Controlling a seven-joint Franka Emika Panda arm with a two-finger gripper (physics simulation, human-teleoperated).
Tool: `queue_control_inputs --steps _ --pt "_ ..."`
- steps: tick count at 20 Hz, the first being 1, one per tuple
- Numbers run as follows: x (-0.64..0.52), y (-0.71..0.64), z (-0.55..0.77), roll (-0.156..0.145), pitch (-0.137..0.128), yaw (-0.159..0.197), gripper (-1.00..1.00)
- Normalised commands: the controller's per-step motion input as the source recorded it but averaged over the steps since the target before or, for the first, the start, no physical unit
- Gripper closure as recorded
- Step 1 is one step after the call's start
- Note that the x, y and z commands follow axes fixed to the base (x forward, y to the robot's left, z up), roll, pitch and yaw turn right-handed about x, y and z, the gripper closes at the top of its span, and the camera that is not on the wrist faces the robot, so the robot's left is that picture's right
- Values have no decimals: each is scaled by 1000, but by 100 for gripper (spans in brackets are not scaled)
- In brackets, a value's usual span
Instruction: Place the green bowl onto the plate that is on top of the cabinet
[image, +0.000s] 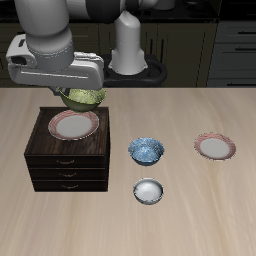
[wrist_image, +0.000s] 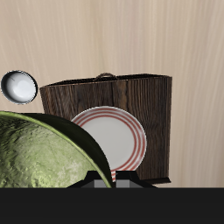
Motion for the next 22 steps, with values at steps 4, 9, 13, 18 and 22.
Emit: queue_control_inputs --steps 4,9,13,18,22 --pt "-208 -224 -158 -23 -4 27 100" --pt "-79 -475 -171 -91 16 -14 100" --pt "-36 -134 -218 -32 24 9 100" --pt "-112 72 -388 -3 51 15 100" --pt "-99 241 -252 42 44 41 100"
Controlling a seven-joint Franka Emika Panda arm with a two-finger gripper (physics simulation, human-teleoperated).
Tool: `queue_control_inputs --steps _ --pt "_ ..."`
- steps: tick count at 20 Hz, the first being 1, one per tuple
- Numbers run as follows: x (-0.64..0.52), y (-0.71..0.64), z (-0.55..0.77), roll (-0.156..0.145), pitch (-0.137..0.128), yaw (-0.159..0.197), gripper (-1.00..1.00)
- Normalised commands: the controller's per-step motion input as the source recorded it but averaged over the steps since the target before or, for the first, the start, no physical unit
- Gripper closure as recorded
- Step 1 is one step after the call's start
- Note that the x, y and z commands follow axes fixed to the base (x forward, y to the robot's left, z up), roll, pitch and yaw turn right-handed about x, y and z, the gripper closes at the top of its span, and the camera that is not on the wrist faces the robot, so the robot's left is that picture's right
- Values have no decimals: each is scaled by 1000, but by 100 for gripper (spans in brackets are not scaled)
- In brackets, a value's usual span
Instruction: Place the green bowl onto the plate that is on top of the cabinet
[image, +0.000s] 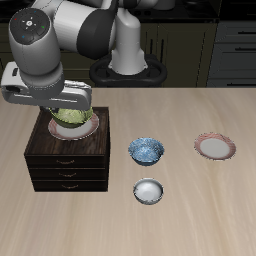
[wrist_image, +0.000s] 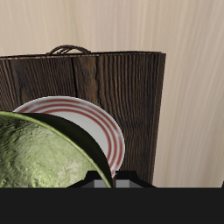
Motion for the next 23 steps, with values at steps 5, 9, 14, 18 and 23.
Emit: queue_control_inputs --steps 5,9,14,18,23 --pt "-63 209 -281 18 77 47 -100" --pt "-92 111 -4 3 10 29 -100" --pt "-53 66 41 -6 18 12 -100" --pt "-113 95 248 -14 -38 7 -100" --pt "-198 258 345 -60 -13 19 -100"
